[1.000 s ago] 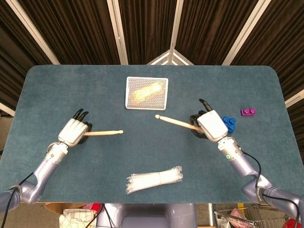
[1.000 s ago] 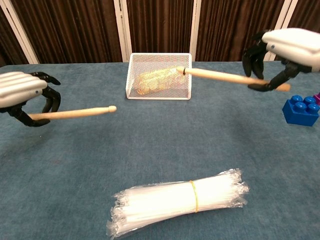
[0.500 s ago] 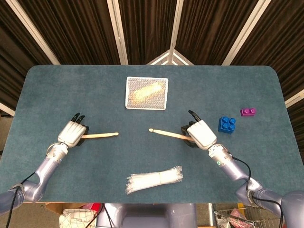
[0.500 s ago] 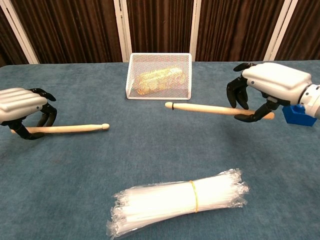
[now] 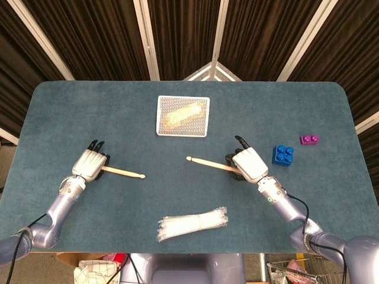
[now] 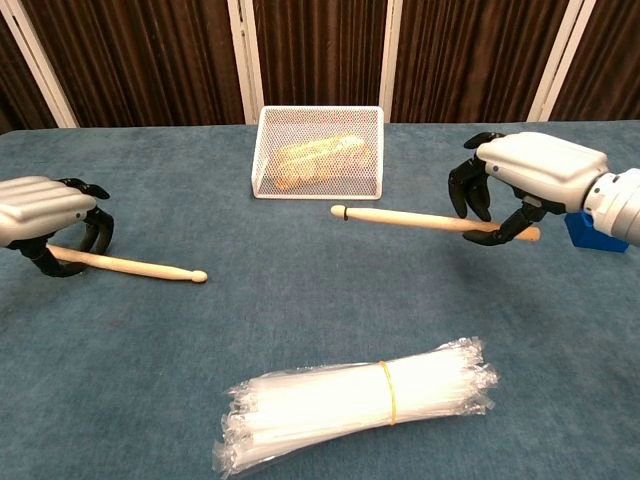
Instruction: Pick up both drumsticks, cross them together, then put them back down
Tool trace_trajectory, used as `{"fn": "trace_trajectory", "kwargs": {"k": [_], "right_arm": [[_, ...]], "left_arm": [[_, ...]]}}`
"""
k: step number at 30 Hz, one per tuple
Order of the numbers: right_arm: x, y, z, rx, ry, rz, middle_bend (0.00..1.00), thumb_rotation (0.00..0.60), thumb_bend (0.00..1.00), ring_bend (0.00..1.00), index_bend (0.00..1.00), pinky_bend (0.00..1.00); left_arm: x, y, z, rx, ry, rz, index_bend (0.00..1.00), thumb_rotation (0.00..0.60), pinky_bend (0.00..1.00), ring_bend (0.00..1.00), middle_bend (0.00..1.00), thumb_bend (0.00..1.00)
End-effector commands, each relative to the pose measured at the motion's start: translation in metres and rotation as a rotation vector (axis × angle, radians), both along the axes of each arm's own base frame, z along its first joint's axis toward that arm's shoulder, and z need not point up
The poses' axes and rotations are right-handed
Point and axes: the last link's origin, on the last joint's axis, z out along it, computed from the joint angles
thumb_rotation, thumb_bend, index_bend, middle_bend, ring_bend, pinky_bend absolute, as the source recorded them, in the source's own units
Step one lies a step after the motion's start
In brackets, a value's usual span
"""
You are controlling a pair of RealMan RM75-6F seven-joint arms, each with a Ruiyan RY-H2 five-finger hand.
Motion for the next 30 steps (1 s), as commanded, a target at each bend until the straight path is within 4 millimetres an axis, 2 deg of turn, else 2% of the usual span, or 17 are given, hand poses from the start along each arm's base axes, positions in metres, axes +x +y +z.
{"fn": "trace_trajectory", "kwargs": {"k": [1,7,10,14,17,23,30], "right_arm": [[-0.001,-0.006,-0.004,0.002,0.004,-0.023,0.68,0.600,0.49,0.52,0.71,0.09],[-0.012,-0.011,-0.010,0.017,0.022,-0.068,0.68,0.600,0.49,0.52,0.71,0.09],[-0.020,-0.013,-0.012,0.024,0.041,-0.102,0.67,0.600,0.49,0.51,0.69,0.07],[-0.029,-0.014,-0.014,0.044,0.049,-0.158,0.64,0.600,0.49,0.49,0.64,0.06],[-0.033,-0.013,-0.013,0.048,0.060,-0.165,0.63,0.600,0.49,0.49,0.63,0.06],[-0.037,-0.007,-0.008,0.043,0.047,-0.171,0.63,0.600,0.49,0.49,0.62,0.06],[-0.042,-0.002,0.001,0.031,0.049,-0.186,0.59,0.600,0.49,0.47,0.57,0.06]], "left_arm": [[-0.002,-0.001,0.004,-0.002,0.002,0.024,0.39,0.600,0.00,0.05,0.44,0.49],[0.000,-0.006,0.015,0.001,-0.014,0.050,0.32,0.600,0.00,0.03,0.40,0.49],[0.001,-0.008,0.025,0.004,-0.022,0.064,0.28,0.600,0.00,0.01,0.32,0.48],[0.005,-0.012,0.045,0.024,-0.030,0.071,0.16,0.600,0.00,0.00,0.18,0.48],[0.010,-0.013,0.060,0.049,-0.048,0.072,0.10,0.600,0.00,0.00,0.13,0.48],[0.019,-0.016,0.090,0.105,-0.121,0.070,0.07,0.600,0.00,0.00,0.11,0.48],[0.017,-0.022,0.118,0.157,-0.193,0.085,0.06,0.600,0.00,0.00,0.09,0.47]]}}
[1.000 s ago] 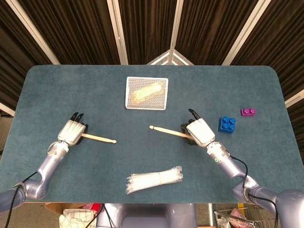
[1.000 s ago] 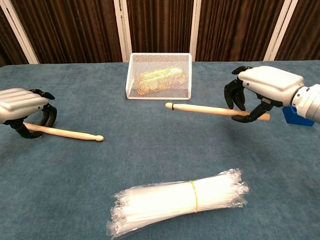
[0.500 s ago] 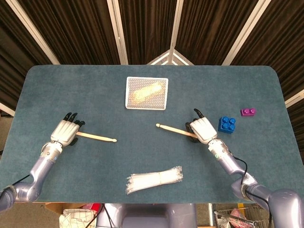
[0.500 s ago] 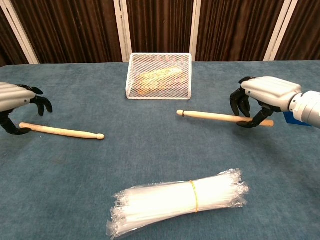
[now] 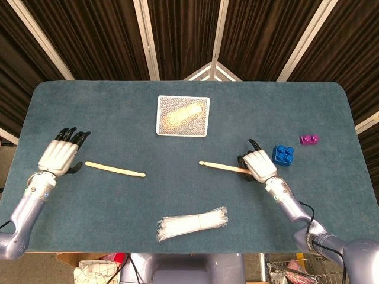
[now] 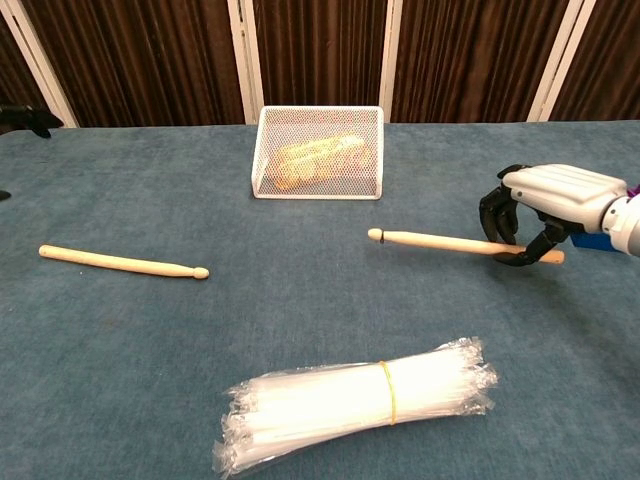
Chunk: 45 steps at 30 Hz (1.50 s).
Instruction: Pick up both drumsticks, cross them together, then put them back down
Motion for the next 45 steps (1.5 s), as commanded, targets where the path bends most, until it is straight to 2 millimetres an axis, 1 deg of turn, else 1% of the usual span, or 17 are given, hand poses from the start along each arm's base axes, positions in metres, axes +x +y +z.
{"fn": "trace_trajectory", "kwargs": {"k": [1,3,9,13,16,19,21,24,26,28,31,33,35,36,38,41,45], "right_arm": [[-0.002,0.002,0.005,-0.007,0.005,-0.010,0.58,0.600,0.49,0.46,0.56,0.06],[-0.004,0.003,0.006,-0.006,0.014,-0.023,0.57,0.600,0.49,0.46,0.54,0.06],[-0.006,0.005,0.008,-0.007,0.027,-0.052,0.56,0.600,0.49,0.45,0.52,0.06],[-0.007,0.004,0.011,-0.017,0.035,-0.075,0.53,0.600,0.49,0.42,0.48,0.06],[-0.008,0.002,0.014,-0.025,0.045,-0.096,0.50,0.600,0.44,0.40,0.43,0.06],[-0.008,0.002,0.020,-0.041,0.034,-0.125,0.45,0.600,0.38,0.35,0.36,0.05],[-0.006,0.003,0.028,-0.059,-0.008,-0.153,0.38,0.600,0.35,0.29,0.30,0.04],[-0.001,0.005,0.043,-0.106,-0.084,-0.182,0.28,0.600,0.34,0.20,0.24,0.03],[0.002,0.006,0.057,-0.155,-0.113,-0.179,0.25,0.600,0.34,0.18,0.23,0.01],[0.002,0.007,0.073,-0.214,-0.127,-0.166,0.24,0.600,0.34,0.18,0.23,0.01],[-0.004,0.011,0.094,-0.270,-0.144,-0.165,0.23,0.600,0.34,0.18,0.23,0.01],[-0.010,0.018,0.105,-0.283,-0.151,-0.169,0.22,0.600,0.34,0.18,0.23,0.01],[-0.018,0.029,0.114,-0.285,-0.153,-0.177,0.22,0.600,0.34,0.18,0.23,0.01],[-0.021,0.035,0.122,-0.290,-0.158,-0.175,0.22,0.600,0.34,0.18,0.23,0.01],[-0.026,0.045,0.133,-0.301,-0.168,-0.173,0.22,0.600,0.34,0.18,0.23,0.01],[-0.035,0.070,0.148,-0.308,-0.178,-0.172,0.22,0.600,0.34,0.18,0.23,0.01],[-0.042,0.100,0.159,-0.290,-0.148,-0.171,0.22,0.600,0.34,0.18,0.23,0.01]], "left_arm": [[-0.002,-0.003,0.013,0.027,-0.032,0.009,0.05,0.600,0.00,0.00,0.08,0.47],[-0.004,-0.005,0.018,0.034,-0.043,0.018,0.05,0.600,0.00,0.00,0.07,0.47],[-0.007,-0.007,0.026,0.043,-0.053,0.027,0.05,0.600,0.00,0.00,0.05,0.47],[-0.008,-0.008,0.032,0.051,-0.057,0.028,0.03,0.600,0.00,0.00,0.02,0.43],[-0.007,-0.009,0.037,0.061,-0.058,0.028,0.02,0.600,0.00,0.00,0.00,0.43],[-0.005,-0.012,0.043,0.072,-0.074,0.026,0.02,0.600,0.00,0.00,0.00,0.42],[-0.004,-0.016,0.046,0.081,-0.097,0.024,0.02,0.600,0.00,0.00,0.00,0.40],[-0.007,-0.026,0.050,0.082,-0.104,0.026,0.02,0.600,0.00,0.00,0.00,0.40],[-0.013,-0.035,0.053,0.089,-0.090,0.028,0.02,0.600,0.00,0.00,0.00,0.40],[-0.020,-0.045,0.055,0.091,-0.060,0.040,0.02,0.600,0.00,0.00,0.00,0.40],[-0.029,-0.060,0.060,0.101,-0.032,0.047,0.02,0.600,0.00,0.00,0.00,0.40],[-0.035,-0.071,0.063,0.108,-0.015,0.049,0.02,0.600,0.00,0.00,0.00,0.40],[-0.041,-0.082,0.066,0.117,-0.016,0.049,0.02,0.600,0.00,0.00,0.00,0.40],[-0.044,-0.088,0.069,0.122,-0.018,0.052,0.02,0.600,0.00,0.00,0.00,0.40],[-0.047,-0.095,0.072,0.128,-0.023,0.054,0.02,0.600,0.00,0.00,0.00,0.40],[-0.052,-0.108,0.077,0.143,-0.024,0.050,0.02,0.600,0.00,0.00,0.00,0.40],[-0.056,-0.119,0.079,0.141,-0.021,0.054,0.02,0.600,0.00,0.00,0.00,0.40]]}}
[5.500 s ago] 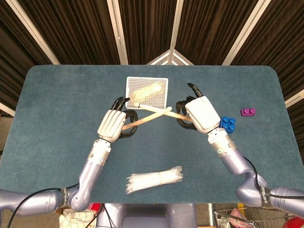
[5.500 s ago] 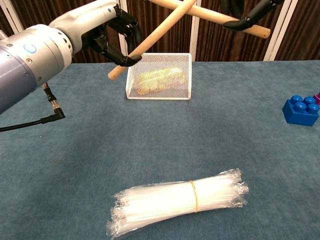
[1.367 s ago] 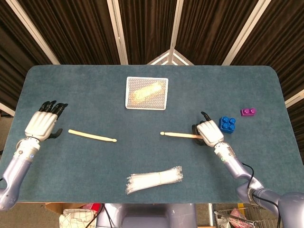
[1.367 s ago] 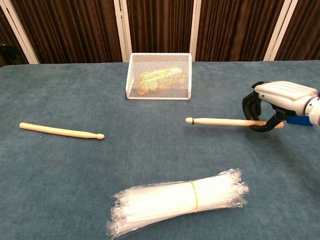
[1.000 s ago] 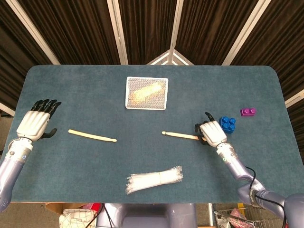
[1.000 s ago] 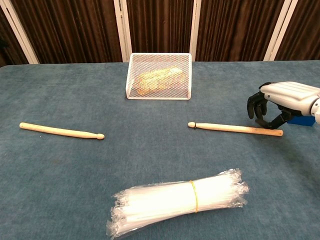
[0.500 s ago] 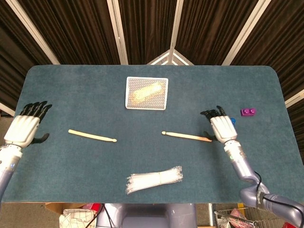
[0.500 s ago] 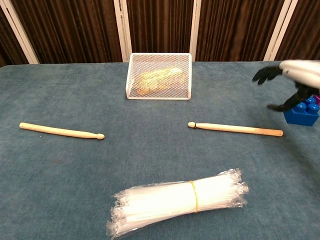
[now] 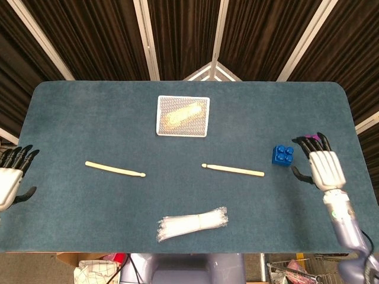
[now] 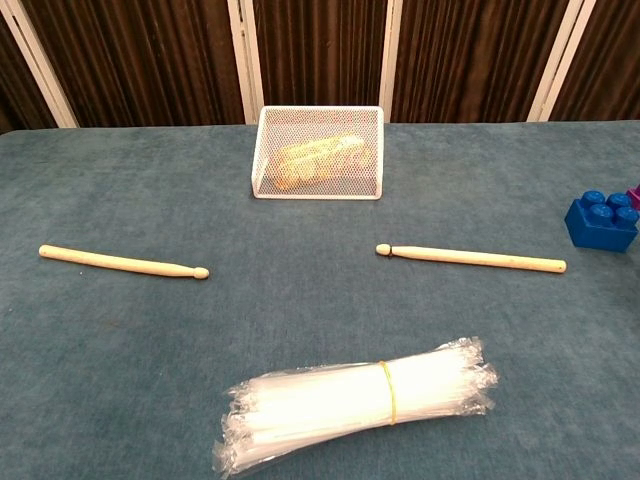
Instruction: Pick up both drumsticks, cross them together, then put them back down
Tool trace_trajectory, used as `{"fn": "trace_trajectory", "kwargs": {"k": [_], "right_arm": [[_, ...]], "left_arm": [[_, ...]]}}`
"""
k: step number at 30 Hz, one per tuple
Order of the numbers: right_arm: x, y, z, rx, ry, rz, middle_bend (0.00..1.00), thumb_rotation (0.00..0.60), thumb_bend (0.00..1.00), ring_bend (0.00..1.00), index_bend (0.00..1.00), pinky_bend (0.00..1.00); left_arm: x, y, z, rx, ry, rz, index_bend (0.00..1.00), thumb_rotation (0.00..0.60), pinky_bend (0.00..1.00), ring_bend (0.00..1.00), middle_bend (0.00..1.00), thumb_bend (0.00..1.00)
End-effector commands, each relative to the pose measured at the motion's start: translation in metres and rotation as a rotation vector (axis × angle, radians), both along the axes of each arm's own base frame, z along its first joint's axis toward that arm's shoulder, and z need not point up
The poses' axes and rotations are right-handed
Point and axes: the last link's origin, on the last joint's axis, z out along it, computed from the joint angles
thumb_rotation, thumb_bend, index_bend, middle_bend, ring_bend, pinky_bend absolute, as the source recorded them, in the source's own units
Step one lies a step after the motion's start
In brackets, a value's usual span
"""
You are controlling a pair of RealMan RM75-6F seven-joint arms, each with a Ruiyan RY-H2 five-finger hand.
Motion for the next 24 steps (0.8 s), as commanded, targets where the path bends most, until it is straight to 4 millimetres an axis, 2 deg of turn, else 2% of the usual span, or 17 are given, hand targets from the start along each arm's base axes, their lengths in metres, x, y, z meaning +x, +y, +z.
{"fn": "trace_trajectory", "kwargs": {"k": [1,7,10,18,24], "right_arm": [[-0.007,0.032,0.010,0.023,0.029,-0.001,0.22,0.600,0.34,0.18,0.23,0.01],[-0.007,0.077,0.017,0.040,0.111,0.007,0.19,0.600,0.34,0.15,0.23,0.01],[-0.005,0.089,0.025,0.017,0.129,0.002,0.19,0.600,0.34,0.15,0.23,0.01],[-0.007,0.105,0.036,-0.046,0.084,-0.012,0.18,0.600,0.34,0.14,0.23,0.01],[-0.012,0.110,0.040,-0.055,0.090,-0.003,0.18,0.600,0.34,0.13,0.23,0.01]], "left_arm": [[-0.003,-0.008,0.002,-0.005,-0.001,0.007,0.02,0.600,0.00,0.00,0.00,0.40],[0.000,-0.020,0.000,0.022,-0.082,0.004,0.02,0.600,0.00,0.00,0.00,0.40],[0.000,-0.027,0.000,0.049,-0.085,-0.011,0.02,0.600,0.00,0.00,0.00,0.40],[-0.005,-0.065,0.006,0.207,-0.154,-0.005,0.03,0.600,0.00,0.00,0.00,0.40],[-0.011,-0.077,0.004,0.245,-0.121,-0.005,0.05,0.600,0.00,0.00,0.00,0.40]]}}
